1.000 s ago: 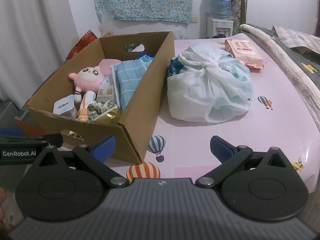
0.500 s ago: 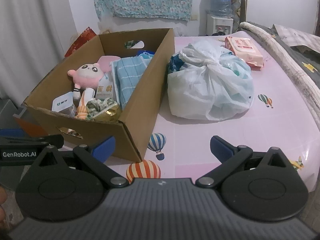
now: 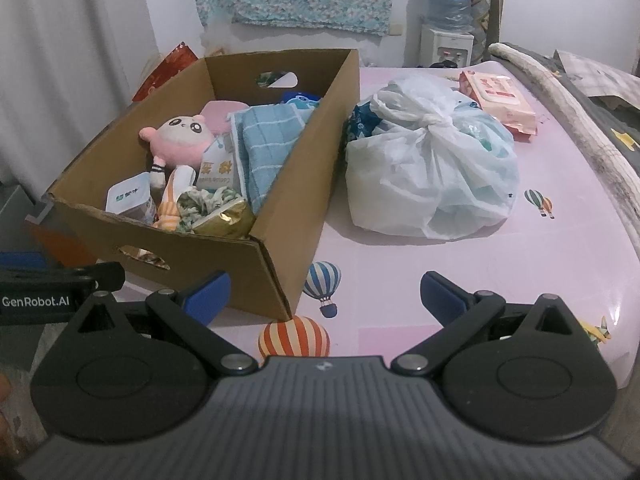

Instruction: Organize soft objects

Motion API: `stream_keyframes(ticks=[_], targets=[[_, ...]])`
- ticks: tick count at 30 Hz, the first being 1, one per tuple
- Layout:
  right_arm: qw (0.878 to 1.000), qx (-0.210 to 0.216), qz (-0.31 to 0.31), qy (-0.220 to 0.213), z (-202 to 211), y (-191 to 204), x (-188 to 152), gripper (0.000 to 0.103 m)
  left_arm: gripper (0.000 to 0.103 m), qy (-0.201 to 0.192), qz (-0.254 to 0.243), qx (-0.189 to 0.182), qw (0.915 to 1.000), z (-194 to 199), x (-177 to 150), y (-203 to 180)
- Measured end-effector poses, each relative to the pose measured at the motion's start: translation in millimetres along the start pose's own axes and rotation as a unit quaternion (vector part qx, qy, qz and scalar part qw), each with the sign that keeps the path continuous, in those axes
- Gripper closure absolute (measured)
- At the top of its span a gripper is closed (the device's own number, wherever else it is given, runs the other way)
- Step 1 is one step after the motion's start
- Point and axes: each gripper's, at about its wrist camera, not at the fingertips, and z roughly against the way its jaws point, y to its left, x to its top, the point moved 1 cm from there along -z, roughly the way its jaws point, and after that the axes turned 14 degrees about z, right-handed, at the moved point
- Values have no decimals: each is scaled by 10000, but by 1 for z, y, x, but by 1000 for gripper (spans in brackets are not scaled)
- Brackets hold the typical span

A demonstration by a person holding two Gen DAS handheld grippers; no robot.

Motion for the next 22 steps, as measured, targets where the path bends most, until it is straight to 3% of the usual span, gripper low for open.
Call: stream_keyframes(ticks=[22], targets=[[9999, 31, 141, 26, -2, 9, 5, 1, 0, -8, 38, 5, 10000, 0, 2, 4]])
